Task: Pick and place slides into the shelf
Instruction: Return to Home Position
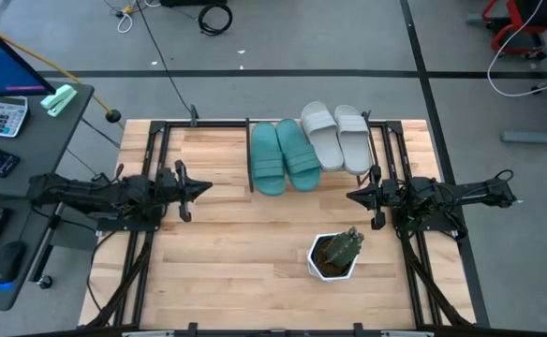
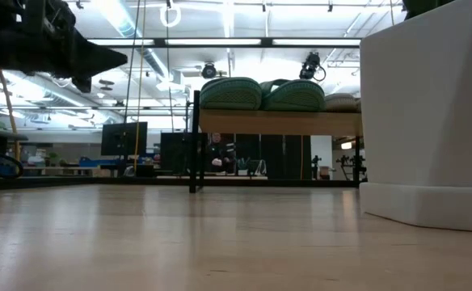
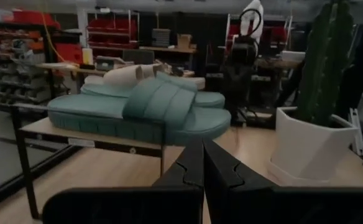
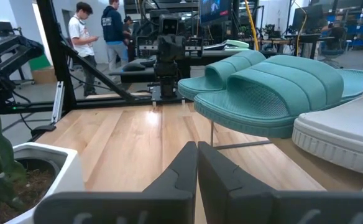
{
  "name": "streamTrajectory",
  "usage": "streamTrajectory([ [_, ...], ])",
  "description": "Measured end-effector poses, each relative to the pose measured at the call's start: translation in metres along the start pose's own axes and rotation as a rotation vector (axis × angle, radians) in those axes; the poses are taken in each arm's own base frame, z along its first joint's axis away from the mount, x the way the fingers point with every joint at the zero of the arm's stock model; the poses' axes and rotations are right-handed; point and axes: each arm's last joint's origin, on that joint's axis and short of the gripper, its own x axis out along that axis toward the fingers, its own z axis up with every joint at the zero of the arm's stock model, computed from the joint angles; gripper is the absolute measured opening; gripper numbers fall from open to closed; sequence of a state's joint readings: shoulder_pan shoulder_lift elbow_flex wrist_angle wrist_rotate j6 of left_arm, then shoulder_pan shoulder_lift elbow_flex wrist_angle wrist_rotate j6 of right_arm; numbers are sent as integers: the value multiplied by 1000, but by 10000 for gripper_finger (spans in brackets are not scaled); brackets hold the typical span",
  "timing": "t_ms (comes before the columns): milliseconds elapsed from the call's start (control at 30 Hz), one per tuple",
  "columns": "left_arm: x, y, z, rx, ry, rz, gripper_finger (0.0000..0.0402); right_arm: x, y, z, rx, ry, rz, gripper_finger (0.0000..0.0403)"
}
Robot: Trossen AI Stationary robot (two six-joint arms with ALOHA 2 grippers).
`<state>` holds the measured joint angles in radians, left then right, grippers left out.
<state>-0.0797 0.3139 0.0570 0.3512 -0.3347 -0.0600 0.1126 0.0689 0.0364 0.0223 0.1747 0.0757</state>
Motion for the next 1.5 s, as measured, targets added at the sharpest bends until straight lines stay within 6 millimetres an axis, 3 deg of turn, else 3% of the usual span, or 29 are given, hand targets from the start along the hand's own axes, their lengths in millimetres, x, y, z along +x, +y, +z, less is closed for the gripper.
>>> streamTrajectory([
  [467, -17, 4, 22, 50, -216, 3, 0, 0, 0, 0, 0, 0, 0, 19],
  [667, -25, 8, 22, 45, -219, 21, 0, 0, 0, 0, 0, 0, 0, 19],
  [867, -23, 8, 10, 17, -102, 13, 0, 0, 0, 0, 0, 1, 0, 19],
  [1033, -21, 6, -1, -21, -107, -47, 0, 0, 0, 0, -1, 5, 0, 19],
  [1500, -21, 2, -12, -10, 4, -187, 0, 0, 0, -1, -2, 9, -1, 19],
])
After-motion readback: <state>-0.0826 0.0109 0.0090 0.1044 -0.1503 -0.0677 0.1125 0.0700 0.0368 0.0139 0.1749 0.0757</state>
